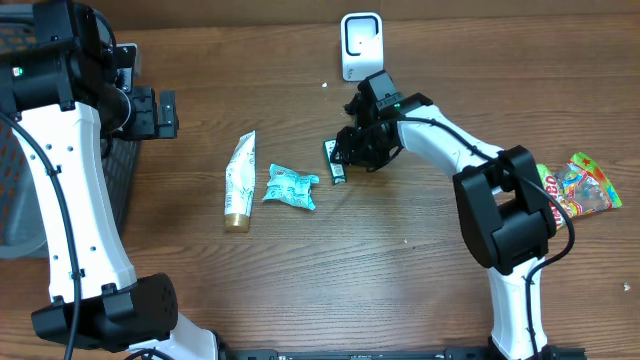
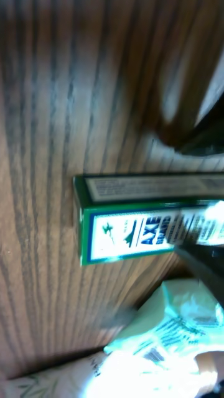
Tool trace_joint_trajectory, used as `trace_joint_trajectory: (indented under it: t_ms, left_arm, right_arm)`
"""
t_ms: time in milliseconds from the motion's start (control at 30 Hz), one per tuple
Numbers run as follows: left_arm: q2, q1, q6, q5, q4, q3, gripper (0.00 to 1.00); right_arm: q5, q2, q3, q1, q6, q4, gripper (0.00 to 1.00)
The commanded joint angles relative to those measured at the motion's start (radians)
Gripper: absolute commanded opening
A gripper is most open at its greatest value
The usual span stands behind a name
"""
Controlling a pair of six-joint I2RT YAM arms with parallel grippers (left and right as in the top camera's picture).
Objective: Scan the item barcode
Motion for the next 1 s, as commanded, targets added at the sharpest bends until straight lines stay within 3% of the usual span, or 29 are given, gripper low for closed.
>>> trace_joint_trajectory:
  t_ms: [0, 67, 300, 533, 600, 667, 767, 833, 933, 967]
  left_arm:
    - [-0.015, 0.001, 0.012, -0.002, 0.001, 0.006, 1.00]
    - [-0.015, 0.001, 0.012, -0.002, 0.001, 0.006, 1.00]
    - [-0.015, 0.001, 0.012, -0.002, 0.001, 0.006, 1.00]
    - [-0.015, 0.001, 0.012, -0.002, 0.001, 0.006, 1.00]
    - [-0.015, 0.001, 0.012, -0.002, 0.001, 0.006, 1.00]
    - [-0.015, 0.001, 0.012, -0.002, 0.001, 0.006, 1.00]
    - [-0.015, 0.001, 0.012, -0.002, 0.001, 0.006, 1.00]
    - [-0.015, 0.001, 0.012, -0.002, 0.001, 0.006, 1.00]
    - [-0.015, 0.001, 0.012, -0.002, 0.001, 0.006, 1.00]
    - [-0.015, 0.001, 0.012, -0.002, 0.001, 0.006, 1.00]
  right_arm:
    - [0.014, 0.007, -0.020, 0.011, 0.004, -0.005, 0.28]
    - [0.021, 0.007, -0.020, 0.011, 0.004, -0.005, 0.20]
    - [0.022, 0.003, -0.009, 0.011, -0.001, -0.021, 0.04]
    - [0.102, -0.033, 0.010, 0.037, -0.004, -0.045, 0.04]
    - [0.103, -0.033, 0.009, 0.049, -0.004, -0.045, 0.44]
    - [0.103, -0.033, 0.009, 0.056, -0.003, -0.045, 0.63]
    - [0.103, -0.026, 0.007, 0.066, -0.003, -0.044, 0.66]
    - [0.103, -0.009, 0.007, 0.072, 0.002, -0.043, 0.62]
    - [0.103, 0.008, 0.006, 0.074, 0.008, -0.048, 0.49]
    - [0.103, 0.010, 0.006, 0.074, 0.008, -0.047, 0.40]
